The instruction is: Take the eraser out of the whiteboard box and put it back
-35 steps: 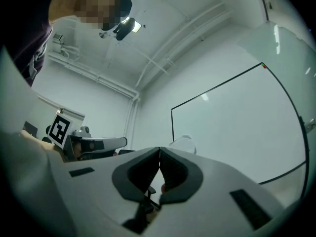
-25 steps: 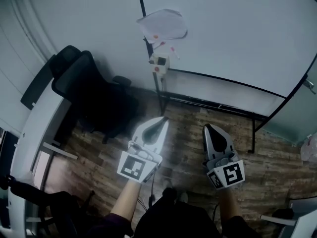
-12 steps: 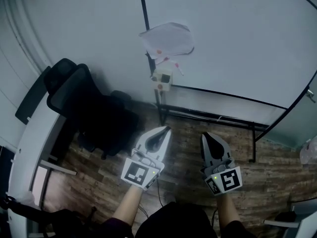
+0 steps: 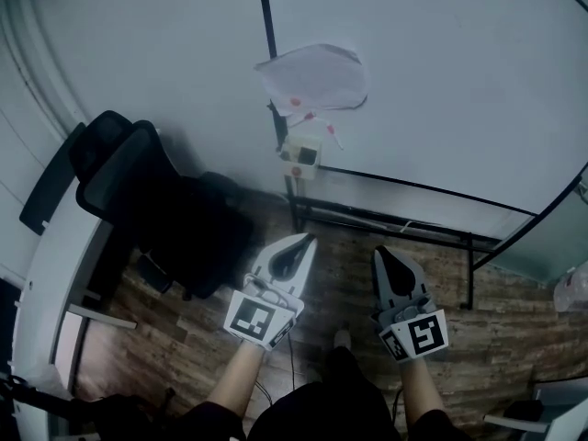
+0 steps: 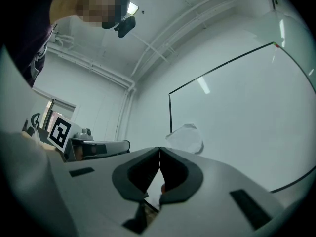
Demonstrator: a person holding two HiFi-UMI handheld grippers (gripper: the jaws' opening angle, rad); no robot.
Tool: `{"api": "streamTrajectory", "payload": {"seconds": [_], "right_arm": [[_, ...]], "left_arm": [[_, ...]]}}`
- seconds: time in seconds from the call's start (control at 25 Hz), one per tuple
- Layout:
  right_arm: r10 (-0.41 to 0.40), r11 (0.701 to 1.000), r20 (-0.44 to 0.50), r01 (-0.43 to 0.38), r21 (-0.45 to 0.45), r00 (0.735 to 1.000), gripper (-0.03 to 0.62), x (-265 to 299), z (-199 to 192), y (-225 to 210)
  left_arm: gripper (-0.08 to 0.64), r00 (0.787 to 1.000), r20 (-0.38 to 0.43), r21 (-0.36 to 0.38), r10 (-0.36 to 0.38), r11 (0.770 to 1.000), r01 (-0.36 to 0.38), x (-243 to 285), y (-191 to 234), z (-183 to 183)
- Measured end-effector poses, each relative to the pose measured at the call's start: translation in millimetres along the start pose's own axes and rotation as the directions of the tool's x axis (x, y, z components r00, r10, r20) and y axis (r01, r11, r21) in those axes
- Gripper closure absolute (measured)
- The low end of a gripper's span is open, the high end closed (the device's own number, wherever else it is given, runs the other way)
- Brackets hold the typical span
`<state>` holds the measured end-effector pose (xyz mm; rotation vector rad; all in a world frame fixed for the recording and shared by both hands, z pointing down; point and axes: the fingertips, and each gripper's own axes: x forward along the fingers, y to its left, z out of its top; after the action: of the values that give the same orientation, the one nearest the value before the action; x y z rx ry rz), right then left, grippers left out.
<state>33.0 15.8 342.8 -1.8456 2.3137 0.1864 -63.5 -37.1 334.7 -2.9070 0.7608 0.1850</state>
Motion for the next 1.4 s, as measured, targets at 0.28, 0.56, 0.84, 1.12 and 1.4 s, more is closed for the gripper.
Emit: {"api": "streamTrajectory", "payload": {"seconds": [0.28,0.56,0.84,1.12,1.4], "right_arm": [[0.042,0.999,0.010,-0.042,0.021,0.999,0.588,51,-14,-51],[0.094,0.994,0.010,-0.094,0.050,0.996,0.588,89,-24,-95],[0.134,0.988,0.014,-0.135,0.080,0.991,0.588,115,-35,-116],[0.152,0.984,0.015,-0.153,0.090,0.988,0.588,143,-45,-124],[0.144,0.985,-0.006,-0.143,0.097,0.990,0.588,183,-65,-130]], "left_arm": [[0.555,0.999,-0.018,0.016,0.044,0.999,-0.043,56,32,-14],[0.555,0.995,-0.035,0.043,0.097,0.994,-0.096,106,54,-25],[0.555,0.987,-0.067,0.056,0.144,0.988,-0.140,127,72,-39],[0.555,0.981,-0.094,0.053,0.168,0.985,-0.164,140,96,-47],[0.555,0.983,-0.096,0.032,0.157,0.988,-0.154,159,131,-67]]}}
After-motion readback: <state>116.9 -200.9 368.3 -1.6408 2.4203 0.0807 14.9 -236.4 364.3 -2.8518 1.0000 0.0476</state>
